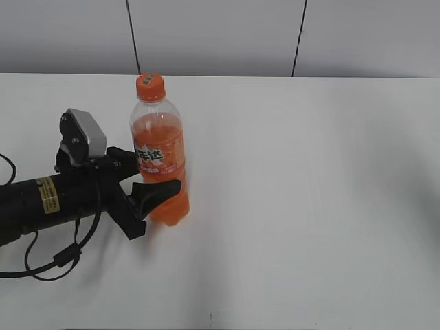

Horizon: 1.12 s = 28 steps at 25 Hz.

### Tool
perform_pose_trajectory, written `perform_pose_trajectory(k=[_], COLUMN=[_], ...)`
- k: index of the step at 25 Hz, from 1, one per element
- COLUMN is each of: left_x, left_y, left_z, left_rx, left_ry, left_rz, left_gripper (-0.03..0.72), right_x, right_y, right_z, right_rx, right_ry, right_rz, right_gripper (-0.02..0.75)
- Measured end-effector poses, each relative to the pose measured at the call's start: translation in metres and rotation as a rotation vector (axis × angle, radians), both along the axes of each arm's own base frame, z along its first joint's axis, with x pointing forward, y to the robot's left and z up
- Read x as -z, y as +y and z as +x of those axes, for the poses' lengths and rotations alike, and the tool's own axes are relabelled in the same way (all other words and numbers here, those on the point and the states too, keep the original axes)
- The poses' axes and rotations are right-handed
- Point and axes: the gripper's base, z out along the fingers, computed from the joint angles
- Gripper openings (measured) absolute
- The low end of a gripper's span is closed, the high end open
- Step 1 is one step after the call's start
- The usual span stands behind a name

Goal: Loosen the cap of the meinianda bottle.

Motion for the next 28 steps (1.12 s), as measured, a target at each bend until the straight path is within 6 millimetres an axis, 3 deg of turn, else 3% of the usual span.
perform_pose_trajectory(k=[5,9,19,23,28], left_x=[0.000,0.000,0.000,0.000,0.000], left_y=[-0.002,-0.002,-0.002,-0.002,-0.002], left_z=[-0.003,-0.004,-0.004,-0.004,-0.004], left_rx=[0.040,0.053,0.054,0.054,0.057], left_ry=[-0.002,-0.002,-0.002,-0.001,-0.002], left_rz=[0.002,0.002,0.001,0.002,0.004], left_gripper=[0.421,0.421,0.421,0.421,0.421], right_x=[0.016,0.032,0.033,0.039,0.040], right_y=[0.035,0.062,0.099,0.115,0.147], right_z=[0.034,0.050,0.088,0.088,0.070], right_rx=[-0.078,-0.125,-0.171,-0.205,-0.305], right_ry=[0.074,0.145,0.158,0.206,0.220], right_rz=[-0.004,0.035,0.109,0.178,0.172], right_gripper=[0.554,0.554,0.522,0.522,0.521])
